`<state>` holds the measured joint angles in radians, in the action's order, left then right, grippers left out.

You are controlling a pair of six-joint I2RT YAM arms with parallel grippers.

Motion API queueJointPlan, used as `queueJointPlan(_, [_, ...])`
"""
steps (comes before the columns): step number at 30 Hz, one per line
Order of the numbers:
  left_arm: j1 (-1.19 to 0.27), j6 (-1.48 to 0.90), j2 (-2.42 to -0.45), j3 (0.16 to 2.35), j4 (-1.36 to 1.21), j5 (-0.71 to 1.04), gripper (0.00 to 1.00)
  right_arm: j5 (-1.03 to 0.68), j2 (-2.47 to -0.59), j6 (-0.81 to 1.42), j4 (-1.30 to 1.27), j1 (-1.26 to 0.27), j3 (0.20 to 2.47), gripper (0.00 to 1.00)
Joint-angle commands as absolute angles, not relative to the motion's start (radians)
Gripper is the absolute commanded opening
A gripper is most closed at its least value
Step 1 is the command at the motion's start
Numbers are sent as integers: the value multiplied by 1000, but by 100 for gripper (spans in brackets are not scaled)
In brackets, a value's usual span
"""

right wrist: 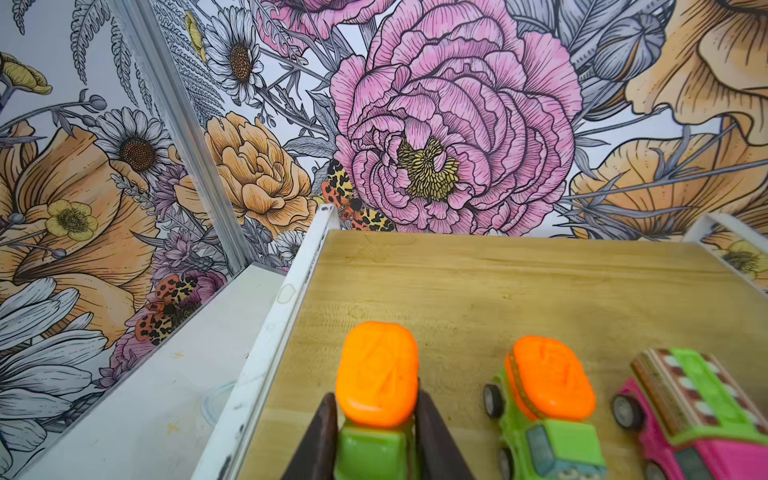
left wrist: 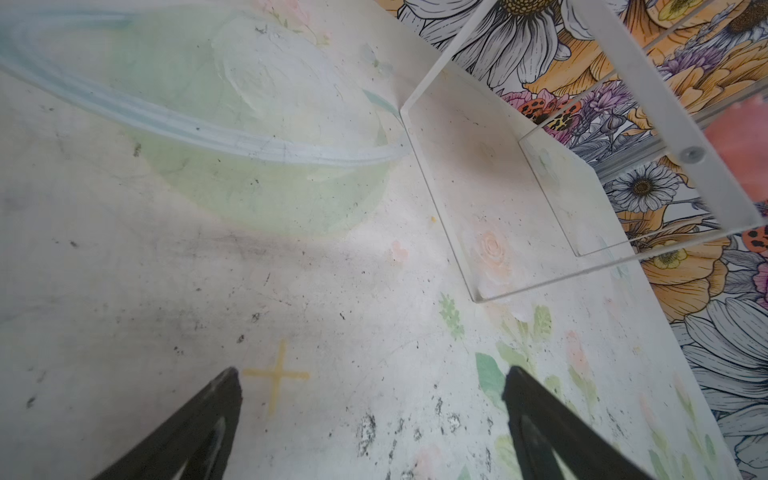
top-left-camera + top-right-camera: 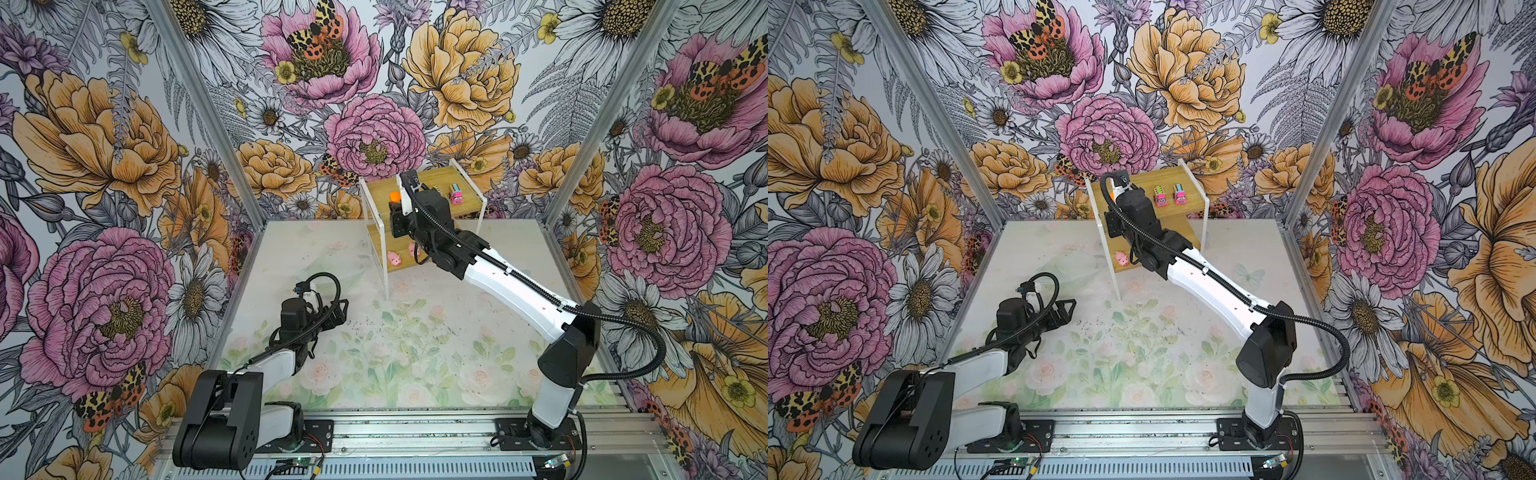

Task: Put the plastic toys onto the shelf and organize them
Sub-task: 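Lift the last green truck with the right gripper to the upper shelf, then set the green truck beside the other trucks and open the right gripper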

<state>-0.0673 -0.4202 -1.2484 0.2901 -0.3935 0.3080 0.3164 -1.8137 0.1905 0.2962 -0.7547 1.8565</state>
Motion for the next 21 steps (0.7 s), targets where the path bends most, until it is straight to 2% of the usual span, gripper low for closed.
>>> queueJointPlan(1, [-58,-428,-1244,299,-427,329,99,303,-1829,225,305,-750,1897,19])
queueJointPlan(18, [-56,-429,-1243,299,-426,330,99,299,-1862,225,317,-750,1917,21])
queueJointPlan(21, [-57,-429,-1243,299,-426,330,99,298,-1861,224,316,-750,1915,25])
